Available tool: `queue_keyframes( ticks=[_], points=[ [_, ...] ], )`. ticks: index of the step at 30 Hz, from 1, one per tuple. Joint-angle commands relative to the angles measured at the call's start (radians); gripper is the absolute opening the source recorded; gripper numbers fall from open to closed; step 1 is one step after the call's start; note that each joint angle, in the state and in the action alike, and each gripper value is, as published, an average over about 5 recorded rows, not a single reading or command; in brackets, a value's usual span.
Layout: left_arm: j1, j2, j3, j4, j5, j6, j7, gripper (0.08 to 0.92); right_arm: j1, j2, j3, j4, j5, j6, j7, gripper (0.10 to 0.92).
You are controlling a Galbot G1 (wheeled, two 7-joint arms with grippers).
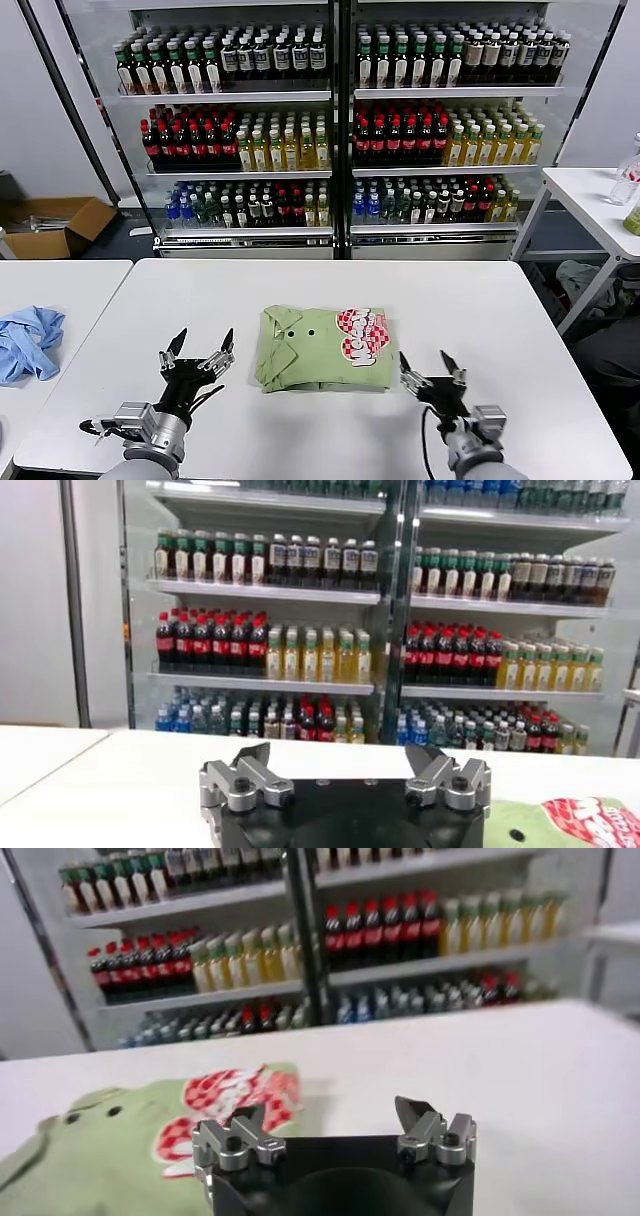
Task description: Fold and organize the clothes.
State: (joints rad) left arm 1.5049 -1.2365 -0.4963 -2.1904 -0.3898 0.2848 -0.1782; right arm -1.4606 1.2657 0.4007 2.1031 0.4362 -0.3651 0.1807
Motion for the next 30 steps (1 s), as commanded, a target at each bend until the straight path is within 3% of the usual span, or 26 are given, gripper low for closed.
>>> queue_keyframes(
  ticks=[1, 9, 16, 30],
  points=[
    [0.009, -0.025, 0.016, 0.0, 0.03, -0.003, 0.0, 0.823, 0.263, 0.034, -0.159, -0.207, 0.222, -0.092, 0.055, 0.822],
    [0.026, -0.027, 0.023, -0.009, 0.032, -0.006, -0.002, 0.823, 0.315, 0.087, -0.155, -0.307, 0.3, -0.083, 0.131, 0.823],
    [0.033, -0.03, 0.035, -0.018, 0.034, -0.008, -0.004, 0.823, 0.307, 0.084, -0.147, -0.304, 0.357, -0.043, 0.137, 0.811],
    [0.047, -0.045, 0.033, -0.031, 0.032, -0.007, -0.009, 0.823, 0.314, 0.031, -0.145, -0.318, 0.336, 0.017, 0.059, 0.43]
  ],
)
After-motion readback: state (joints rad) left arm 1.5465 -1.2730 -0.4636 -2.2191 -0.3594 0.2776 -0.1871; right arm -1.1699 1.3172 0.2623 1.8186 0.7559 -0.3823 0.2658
